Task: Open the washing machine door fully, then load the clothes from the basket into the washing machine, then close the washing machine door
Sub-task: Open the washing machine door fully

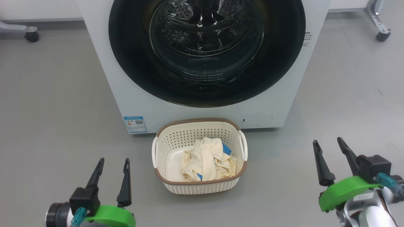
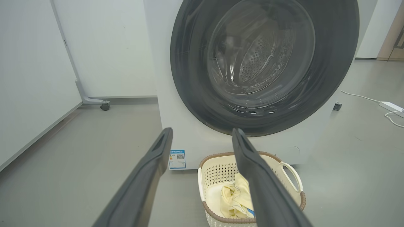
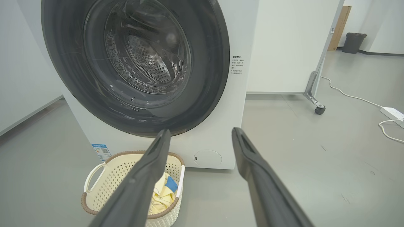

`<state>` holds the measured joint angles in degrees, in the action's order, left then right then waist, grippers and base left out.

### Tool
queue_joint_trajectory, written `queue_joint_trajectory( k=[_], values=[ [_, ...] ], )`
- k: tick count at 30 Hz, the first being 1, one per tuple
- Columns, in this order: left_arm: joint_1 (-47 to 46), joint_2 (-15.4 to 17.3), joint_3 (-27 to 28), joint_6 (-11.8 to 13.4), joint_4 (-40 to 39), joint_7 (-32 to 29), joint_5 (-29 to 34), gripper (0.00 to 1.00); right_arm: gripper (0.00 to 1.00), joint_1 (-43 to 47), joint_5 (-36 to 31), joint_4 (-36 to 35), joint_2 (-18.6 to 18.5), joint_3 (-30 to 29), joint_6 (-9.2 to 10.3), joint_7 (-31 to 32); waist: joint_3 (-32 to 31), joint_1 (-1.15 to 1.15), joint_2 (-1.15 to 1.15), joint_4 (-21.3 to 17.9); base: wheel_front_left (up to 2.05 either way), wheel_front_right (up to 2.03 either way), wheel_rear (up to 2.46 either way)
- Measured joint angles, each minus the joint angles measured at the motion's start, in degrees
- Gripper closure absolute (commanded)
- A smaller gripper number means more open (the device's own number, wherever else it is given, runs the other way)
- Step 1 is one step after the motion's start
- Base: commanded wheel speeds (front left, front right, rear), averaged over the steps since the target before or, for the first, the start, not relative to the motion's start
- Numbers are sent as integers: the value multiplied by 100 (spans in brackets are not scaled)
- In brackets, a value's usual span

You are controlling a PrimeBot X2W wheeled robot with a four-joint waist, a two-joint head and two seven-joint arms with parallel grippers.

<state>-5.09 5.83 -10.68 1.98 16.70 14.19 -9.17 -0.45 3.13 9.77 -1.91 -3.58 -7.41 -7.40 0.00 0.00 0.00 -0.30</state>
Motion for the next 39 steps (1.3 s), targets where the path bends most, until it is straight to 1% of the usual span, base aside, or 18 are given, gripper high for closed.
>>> queue_joint_trajectory(
  k=[7, 34, 39],
  values=[
    [0, 27, -14, 2, -36, 0, 0, 0, 0, 1, 41, -1, 0, 8, 0, 1, 7, 0, 0, -35, 85, 85, -170],
    [-46, 49, -5, 18, -155, 1, -48, 0, 0, -25, 43, -15, -1, -65, 0, -26, 121, 0, 0, -124, 123, 123, -246],
    [-56, 37, -53, 23, -155, 1, -41, 0, 0, -27, 45, -10, -23, -101, 0, -43, 134, 0, 0, -151, 92, 92, -184]
  ],
)
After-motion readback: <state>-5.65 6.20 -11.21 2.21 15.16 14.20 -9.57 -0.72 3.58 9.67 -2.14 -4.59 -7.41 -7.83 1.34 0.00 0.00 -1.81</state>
